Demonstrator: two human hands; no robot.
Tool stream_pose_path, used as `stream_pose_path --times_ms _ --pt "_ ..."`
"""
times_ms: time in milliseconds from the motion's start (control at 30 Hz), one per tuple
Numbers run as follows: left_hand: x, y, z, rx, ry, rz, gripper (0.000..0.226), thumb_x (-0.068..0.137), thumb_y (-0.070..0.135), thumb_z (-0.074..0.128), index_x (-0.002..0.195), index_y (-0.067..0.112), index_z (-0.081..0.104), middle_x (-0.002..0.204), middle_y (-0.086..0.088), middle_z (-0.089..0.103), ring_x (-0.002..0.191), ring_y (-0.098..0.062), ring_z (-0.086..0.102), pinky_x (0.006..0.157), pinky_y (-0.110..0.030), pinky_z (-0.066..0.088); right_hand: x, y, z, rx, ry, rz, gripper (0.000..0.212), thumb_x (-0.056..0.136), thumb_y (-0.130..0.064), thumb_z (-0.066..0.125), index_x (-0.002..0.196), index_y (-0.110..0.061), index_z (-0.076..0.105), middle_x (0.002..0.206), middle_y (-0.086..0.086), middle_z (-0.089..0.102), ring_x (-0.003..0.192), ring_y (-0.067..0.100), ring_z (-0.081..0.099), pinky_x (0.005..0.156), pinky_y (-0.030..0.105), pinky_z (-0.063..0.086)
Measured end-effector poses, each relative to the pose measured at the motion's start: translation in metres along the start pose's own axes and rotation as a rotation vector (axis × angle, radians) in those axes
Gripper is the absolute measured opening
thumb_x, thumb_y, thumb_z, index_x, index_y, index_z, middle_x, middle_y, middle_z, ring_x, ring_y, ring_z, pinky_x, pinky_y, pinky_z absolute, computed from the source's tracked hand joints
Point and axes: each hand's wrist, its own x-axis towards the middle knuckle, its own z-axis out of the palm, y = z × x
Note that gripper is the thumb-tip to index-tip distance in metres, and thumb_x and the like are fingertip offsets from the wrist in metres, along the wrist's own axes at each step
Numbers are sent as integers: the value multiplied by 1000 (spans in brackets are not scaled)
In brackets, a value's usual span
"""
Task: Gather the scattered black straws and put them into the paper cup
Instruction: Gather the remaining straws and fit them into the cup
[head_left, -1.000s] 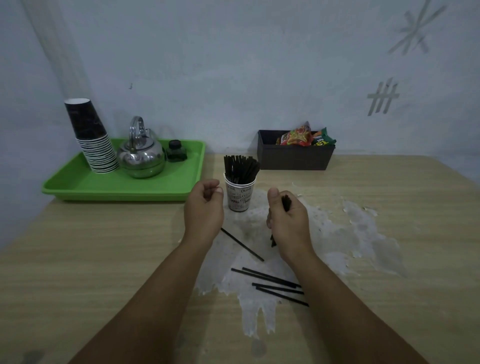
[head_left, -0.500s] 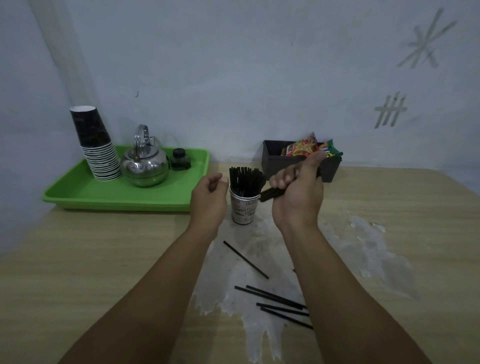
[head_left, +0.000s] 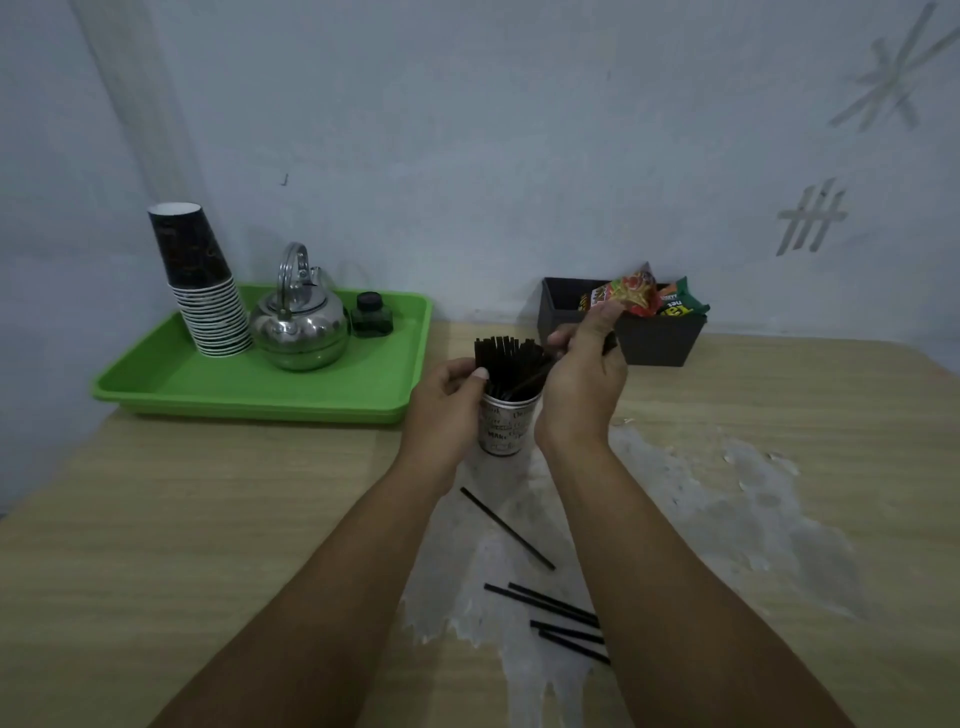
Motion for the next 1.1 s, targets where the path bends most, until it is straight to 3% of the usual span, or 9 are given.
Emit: stream_pose_path --times_ms 100,167,267,400,567,667,767,867,1100 --pt "-2 1 1 -6 10 13 14 95 20 59 107 19 65 99 4 70 95 -11 66 77 -25 51 -1 9 -3 -144 -69 -57 62 87 -71 39 63 -17 60 56 -6 59 58 9 60 59 29 51" --pt "-4 2 1 -10 11 14 12 95 20 58 105 22 64 98 7 70 92 -9 66 75 -24 51 -2 14 -5 -283 -168 -134 64 91 -64 41 68 -6 56 66 13 61 67 24 62 63 42 53" --pt "-4 1 0 -11 25 -2 18 95 22 57 110 18 66 104 2 71 97 -11 66 81 -28 52 -1 17 -9 -452 -278 -170 45 96 -54 47 71 -18 57 87 16 63 94 34 60 83 54 49" --pt "-4 1 -1 -17 31 -7 18 95 21 58 110 16 66 105 -1 72 98 -13 67 79 -28 50 -6 13 -11 -430 -329 -197 39 89 -54 59 99 -17 62 102 8 63 105 31 57 90 53 47" --pt "-6 1 0 -16 24 -9 13 95 23 57 106 22 65 104 3 71 99 -10 66 77 -26 50 -6 14 -16 -379 -318 -273 64 90 -52 59 140 -20 37 123 9 52 111 23 55 95 44 49" --pt "-8 2 0 -18 28 3 12 95 23 58 105 24 65 103 3 71 98 -10 67 74 -24 49 -4 16 -18 -374 -255 -440 48 96 -36 56 139 -17 44 119 6 53 103 19 57 89 36 50" --pt "-9 3 0 -7 21 12 11 95 23 58 103 26 65 105 3 70 99 -11 66 75 -25 49 -1 15 -18 -432 -237 -546 24 98 -29 56 113 -13 66 104 -1 61 95 14 59 81 38 52" --pt "-9 3 -1 1 18 26 11 96 23 56 97 30 65 103 6 70 98 -10 66 76 -26 49 1 15 -18 -596 -328 -581 31 98 -37 52 93 -13 71 92 -5 67 90 20 59 74 41 49" --pt "-10 1 -5 44 -5 32 19 98 25 52 107 22 69 102 6 73 97 -9 68 73 -26 49 6 16 -26 -824 -501 -603 70 92 -64 35 130 -11 58 126 6 62 117 25 49 95 38 43"
